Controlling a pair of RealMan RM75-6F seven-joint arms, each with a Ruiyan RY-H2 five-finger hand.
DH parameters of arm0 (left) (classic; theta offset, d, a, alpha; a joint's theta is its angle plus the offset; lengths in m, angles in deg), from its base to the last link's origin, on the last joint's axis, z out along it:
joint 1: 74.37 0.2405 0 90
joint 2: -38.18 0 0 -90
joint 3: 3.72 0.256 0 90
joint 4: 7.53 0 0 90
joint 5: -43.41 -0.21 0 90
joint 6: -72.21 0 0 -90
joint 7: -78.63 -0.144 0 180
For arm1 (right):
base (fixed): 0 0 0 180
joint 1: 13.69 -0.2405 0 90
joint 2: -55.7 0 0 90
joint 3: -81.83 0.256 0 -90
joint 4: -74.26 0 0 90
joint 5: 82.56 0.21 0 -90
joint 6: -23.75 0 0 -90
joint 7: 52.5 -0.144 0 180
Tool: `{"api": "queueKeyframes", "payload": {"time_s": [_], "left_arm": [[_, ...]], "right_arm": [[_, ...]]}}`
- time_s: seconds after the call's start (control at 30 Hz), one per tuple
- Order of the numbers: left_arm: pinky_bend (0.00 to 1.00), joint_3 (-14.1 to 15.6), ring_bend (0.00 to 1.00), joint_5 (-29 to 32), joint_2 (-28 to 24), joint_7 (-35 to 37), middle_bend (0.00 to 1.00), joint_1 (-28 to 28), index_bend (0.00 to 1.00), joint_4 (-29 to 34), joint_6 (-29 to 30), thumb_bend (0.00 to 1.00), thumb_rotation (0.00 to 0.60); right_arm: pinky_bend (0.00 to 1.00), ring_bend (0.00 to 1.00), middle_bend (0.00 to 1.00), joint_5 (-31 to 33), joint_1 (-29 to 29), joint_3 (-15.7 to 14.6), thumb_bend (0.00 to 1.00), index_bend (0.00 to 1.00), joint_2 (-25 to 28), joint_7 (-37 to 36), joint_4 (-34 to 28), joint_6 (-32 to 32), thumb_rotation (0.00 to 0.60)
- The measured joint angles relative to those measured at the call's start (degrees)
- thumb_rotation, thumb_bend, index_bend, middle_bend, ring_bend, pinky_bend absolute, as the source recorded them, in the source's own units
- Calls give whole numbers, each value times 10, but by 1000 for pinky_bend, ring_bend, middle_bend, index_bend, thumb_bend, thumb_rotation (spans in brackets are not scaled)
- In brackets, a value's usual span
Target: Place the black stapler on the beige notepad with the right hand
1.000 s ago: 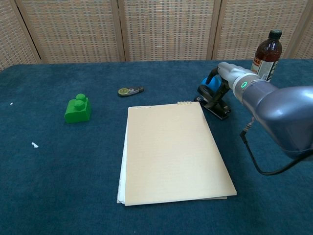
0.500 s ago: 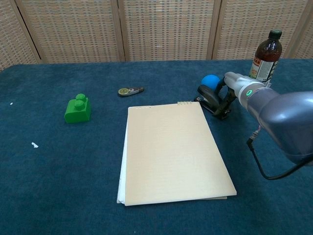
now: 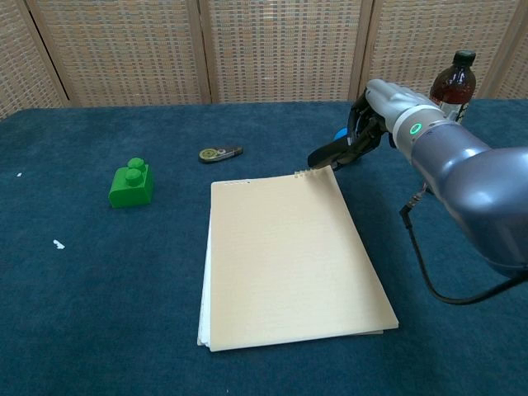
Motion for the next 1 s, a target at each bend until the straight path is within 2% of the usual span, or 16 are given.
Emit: {"api": "queueKeyframes", "payload": {"time_s": [0.47,0.63,0.83,1.0], "left_arm": [[0,0,0,-10,-6,14,0,6,0,2,17,0,600],[0,1,0,-13,-8,17,0,7,0,3,19,0,600],[0,1,0,-16,-10,21,0,9,0,5,25,0,600],[0,-1,0,-10,-10,22,0,10,0,3,25,0,600]], "right_arm": [[795,666,750,16,34,-2,297,869,51,29,-214,59,600],[795,666,750,46,38,-1,297,869,56,45,-282,76,600],[795,666,750,83,35,-14,297,869,36,59,-327,96,600],[795,666,750,87,24,-24,297,869,8,63,-327,105,600]]}}
